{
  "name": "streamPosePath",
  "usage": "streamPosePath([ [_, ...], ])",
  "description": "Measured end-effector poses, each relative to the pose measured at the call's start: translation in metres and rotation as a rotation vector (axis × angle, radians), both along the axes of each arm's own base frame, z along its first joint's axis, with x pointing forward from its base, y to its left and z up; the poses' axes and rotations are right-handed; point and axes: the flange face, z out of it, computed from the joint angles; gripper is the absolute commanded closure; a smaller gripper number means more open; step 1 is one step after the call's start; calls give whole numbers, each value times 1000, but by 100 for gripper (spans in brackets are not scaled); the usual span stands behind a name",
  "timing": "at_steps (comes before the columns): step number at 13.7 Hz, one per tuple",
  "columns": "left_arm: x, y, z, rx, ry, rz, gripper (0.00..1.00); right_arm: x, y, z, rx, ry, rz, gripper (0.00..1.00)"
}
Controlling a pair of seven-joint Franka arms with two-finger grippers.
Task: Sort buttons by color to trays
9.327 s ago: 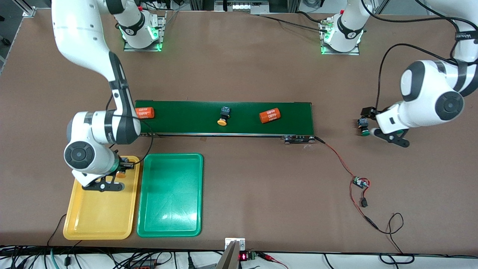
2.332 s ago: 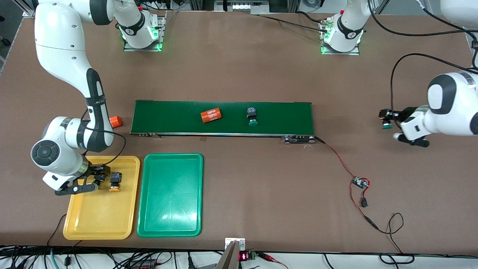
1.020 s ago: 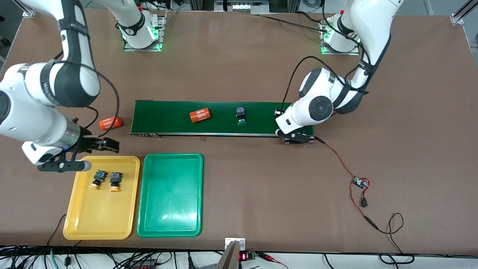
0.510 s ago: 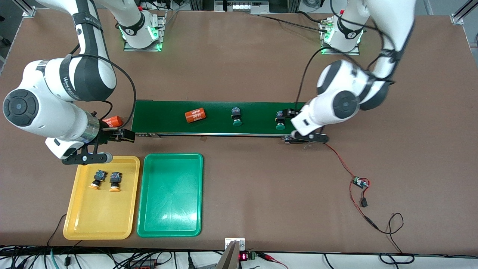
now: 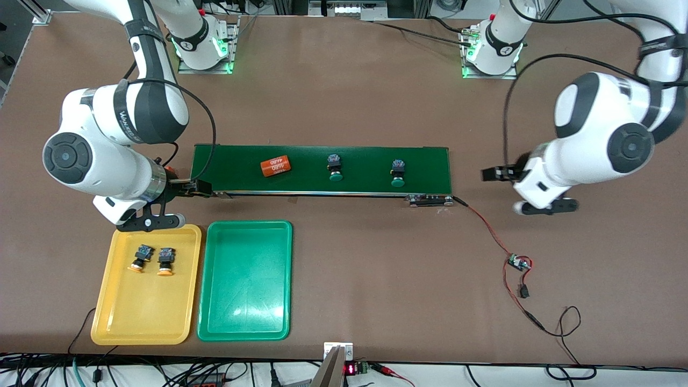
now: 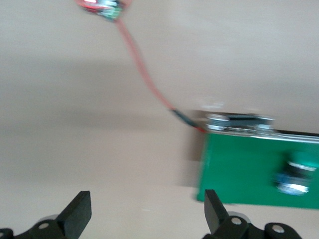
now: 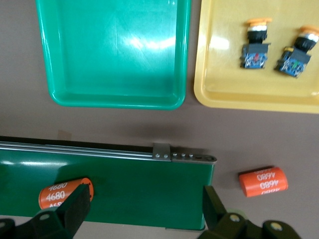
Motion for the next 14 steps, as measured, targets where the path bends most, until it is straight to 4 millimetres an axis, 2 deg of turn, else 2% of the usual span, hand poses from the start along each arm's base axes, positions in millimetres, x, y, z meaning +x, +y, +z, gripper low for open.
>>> streamPosePath([
  [2, -2, 31, 3, 9, -2, -117, 0, -9, 19, -2, -10, 10, -38, 0],
  [3, -3, 49, 15, -1, -18, -164, 0, -14, 33, -1, -14, 11, -50, 0],
  [5, -15, 74, 59, -3, -51, -199, 0, -27, 67, -3, -23, 14, -45, 0],
  [8, -51, 71, 141, -23, -76, -203, 0, -48, 110, -12, -36, 28, -9, 0],
  [10, -56, 67, 180, -26, -114, -207, 0, -61, 137, -18, -44, 21, -14, 0],
  [12, -51, 66, 189, -23, -133, -211, 0, -77, 166, -24, -52, 5, -32, 0],
  [14, -44, 69, 184, 2, -123, -215, 0, -94, 194, -33, -59, -4, -29, 0],
])
